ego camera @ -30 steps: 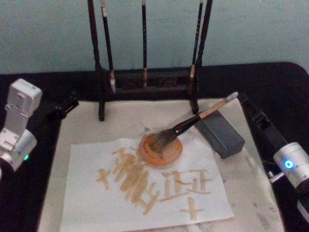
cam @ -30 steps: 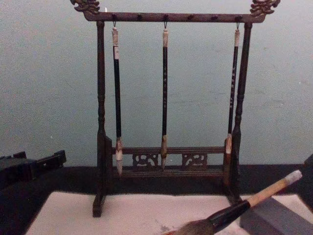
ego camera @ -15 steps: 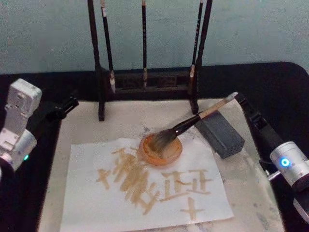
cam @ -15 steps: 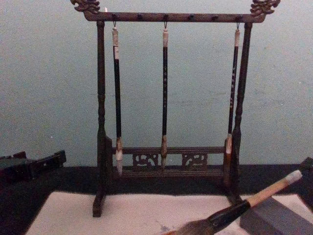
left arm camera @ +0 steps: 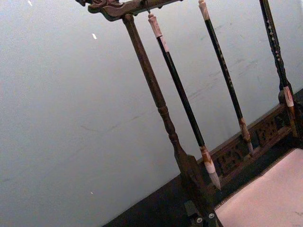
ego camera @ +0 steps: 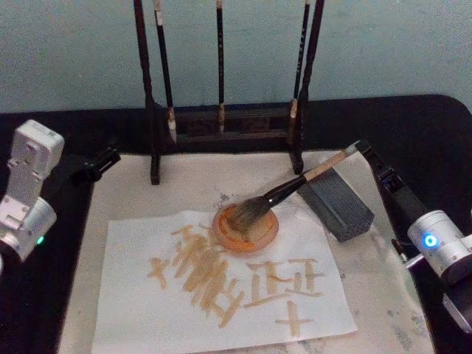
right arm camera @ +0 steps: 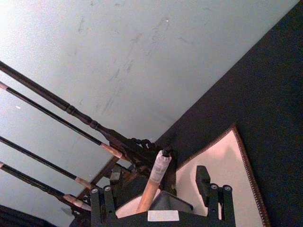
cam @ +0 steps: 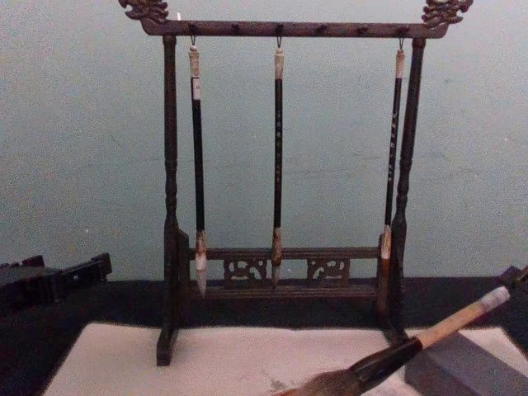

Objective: Pick up the brush from the inkstone, write on the paper, then place the brush back to its original position.

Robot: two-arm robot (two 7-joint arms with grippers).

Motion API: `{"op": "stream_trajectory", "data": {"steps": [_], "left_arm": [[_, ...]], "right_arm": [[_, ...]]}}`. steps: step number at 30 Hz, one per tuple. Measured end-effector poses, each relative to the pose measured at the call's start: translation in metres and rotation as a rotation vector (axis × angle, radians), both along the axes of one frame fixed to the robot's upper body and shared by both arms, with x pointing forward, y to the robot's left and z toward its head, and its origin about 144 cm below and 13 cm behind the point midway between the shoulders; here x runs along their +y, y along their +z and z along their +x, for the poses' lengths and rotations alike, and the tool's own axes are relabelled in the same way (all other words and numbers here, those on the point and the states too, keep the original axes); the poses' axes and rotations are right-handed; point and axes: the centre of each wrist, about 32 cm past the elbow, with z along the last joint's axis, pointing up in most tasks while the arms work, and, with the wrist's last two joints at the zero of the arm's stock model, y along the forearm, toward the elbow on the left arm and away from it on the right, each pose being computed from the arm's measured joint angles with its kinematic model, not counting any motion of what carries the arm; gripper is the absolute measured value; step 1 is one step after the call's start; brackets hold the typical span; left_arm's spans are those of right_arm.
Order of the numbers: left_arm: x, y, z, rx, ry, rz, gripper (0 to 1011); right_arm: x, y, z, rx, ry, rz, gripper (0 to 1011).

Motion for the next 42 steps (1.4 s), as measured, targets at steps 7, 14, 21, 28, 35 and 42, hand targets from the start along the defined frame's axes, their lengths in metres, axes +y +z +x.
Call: {"op": "stream_trajectory", "data": {"steps": [7,14,21,28,35,42], "left_arm": [[0.000,0.000,0.000,0.000,0.000,0.000,1002],[0.000,0.000,0.000,0.000,0.000,0.000,1002],[0.000,0.000,0.000,0.000,0.000,0.000,1002],[0.000,0.000,0.000,0.000,0.000,0.000,1002],[0.000,0.000,0.000,0.000,0.000,0.000,1002],[0.000,0.000,0.000,0.000,0.000,0.000,1002]], "right_arm": [[0.001,-0.004,0.005,0.005,0.001,0.031,1002],[0.003,-0.012,0.009,0.016,0.001,0.075,1001],[0.006,-0.016,0.013,0.029,0.006,0.095,1001],[0.009,-0.019,0.017,0.040,0.013,0.105,1001],[0.013,-0.020,0.021,0.048,0.030,0.105,1001],[0.018,-0.018,0.024,0.048,0.043,0.104,1001]]}}
